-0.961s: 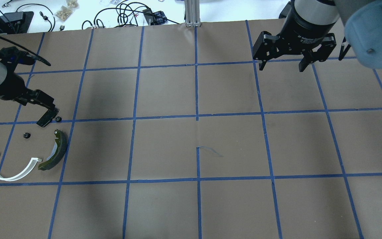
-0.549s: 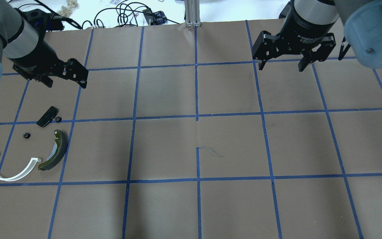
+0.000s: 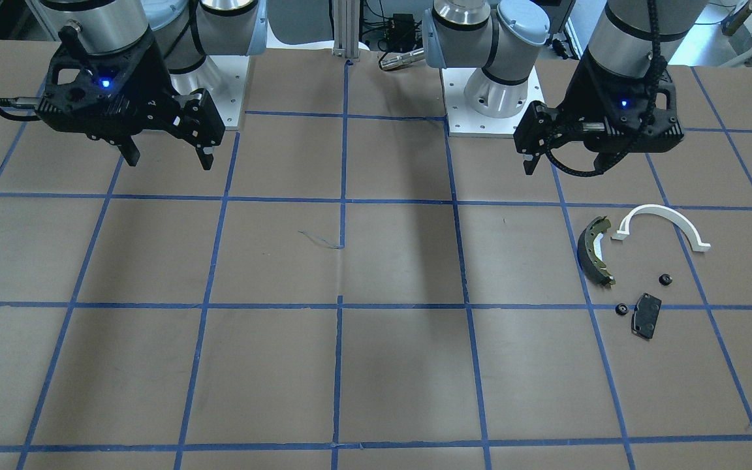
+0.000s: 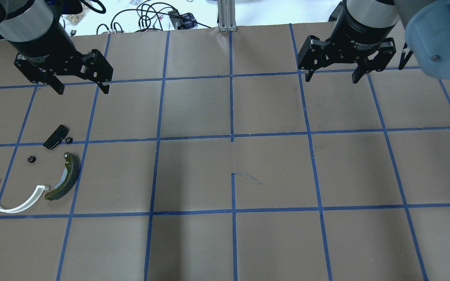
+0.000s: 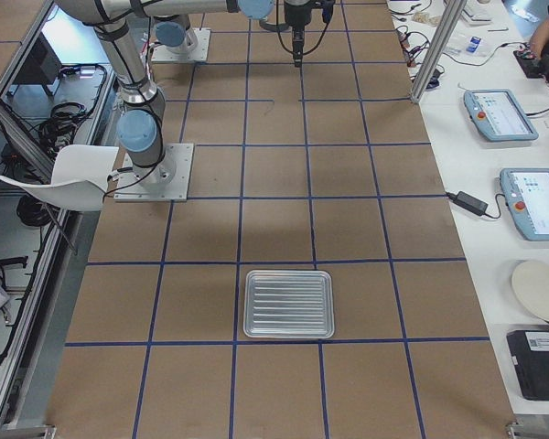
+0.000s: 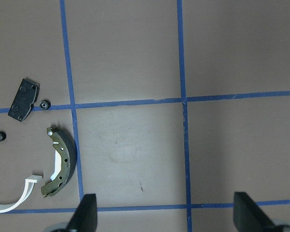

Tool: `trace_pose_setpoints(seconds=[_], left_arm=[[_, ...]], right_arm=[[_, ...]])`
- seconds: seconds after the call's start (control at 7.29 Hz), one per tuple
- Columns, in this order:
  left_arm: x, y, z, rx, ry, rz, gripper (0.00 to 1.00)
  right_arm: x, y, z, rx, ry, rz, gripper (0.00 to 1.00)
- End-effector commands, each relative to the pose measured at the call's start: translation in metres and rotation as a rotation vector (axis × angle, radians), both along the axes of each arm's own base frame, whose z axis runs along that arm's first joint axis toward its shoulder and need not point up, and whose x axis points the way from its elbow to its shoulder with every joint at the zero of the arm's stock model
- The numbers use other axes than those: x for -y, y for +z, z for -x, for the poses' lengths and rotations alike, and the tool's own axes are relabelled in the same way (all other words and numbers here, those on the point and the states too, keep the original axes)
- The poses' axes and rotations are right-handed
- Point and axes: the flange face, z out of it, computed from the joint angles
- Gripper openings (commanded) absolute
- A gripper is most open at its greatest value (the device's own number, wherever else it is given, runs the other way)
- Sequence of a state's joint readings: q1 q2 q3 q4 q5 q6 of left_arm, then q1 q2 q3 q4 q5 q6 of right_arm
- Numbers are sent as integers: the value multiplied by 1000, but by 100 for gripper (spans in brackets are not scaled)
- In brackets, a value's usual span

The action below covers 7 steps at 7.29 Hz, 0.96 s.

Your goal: Place bearing gear from tray to pile

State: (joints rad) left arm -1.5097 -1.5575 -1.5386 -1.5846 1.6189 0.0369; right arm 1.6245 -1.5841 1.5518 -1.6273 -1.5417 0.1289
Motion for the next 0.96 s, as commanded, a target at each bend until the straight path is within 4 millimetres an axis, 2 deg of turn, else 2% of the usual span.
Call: trace_pose_setpoints(seconds=[0.0,0.14,0.41,0.82], left_arm=[[-2,5,11,-6,48,6,100],[-3,8,22,-36,30,12,100],[-4,3,25,-29,21,0,100],[-6,7,25,-28,-54,6,100]], right_arm=[[0,0,0,-3,1,-1,100],[0,-2,0,-5,0,-3,100],[-1,0,1,-8,-1,-3,100],[-2,0,1,-8,1,-2,100]])
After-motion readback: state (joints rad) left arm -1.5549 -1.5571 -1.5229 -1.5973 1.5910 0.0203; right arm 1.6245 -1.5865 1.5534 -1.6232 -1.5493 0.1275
